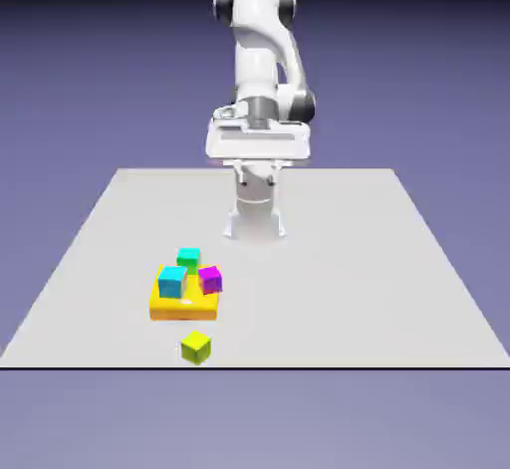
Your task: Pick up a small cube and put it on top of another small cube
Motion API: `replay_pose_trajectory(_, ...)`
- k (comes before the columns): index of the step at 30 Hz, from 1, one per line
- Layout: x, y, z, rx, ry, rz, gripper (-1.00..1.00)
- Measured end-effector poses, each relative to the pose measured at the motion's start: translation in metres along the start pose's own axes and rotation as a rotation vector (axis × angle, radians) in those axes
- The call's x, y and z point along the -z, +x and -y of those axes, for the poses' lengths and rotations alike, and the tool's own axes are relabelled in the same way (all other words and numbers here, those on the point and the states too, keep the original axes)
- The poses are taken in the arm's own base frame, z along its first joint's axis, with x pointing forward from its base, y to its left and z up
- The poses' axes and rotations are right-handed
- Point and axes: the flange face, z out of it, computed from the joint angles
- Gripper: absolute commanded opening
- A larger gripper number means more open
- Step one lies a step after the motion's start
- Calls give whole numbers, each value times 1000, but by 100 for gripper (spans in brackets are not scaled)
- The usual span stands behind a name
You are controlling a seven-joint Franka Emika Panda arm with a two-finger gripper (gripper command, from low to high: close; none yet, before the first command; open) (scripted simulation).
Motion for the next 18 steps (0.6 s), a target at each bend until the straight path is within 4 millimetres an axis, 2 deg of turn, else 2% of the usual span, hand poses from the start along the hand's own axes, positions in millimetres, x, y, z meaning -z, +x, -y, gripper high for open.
replay_pose_trajectory(9, -98, 10, 5, 252, -221, 274, 0)
replay_pose_trajectory(18, -199, 4, -15, 518, -462, 546, 0)
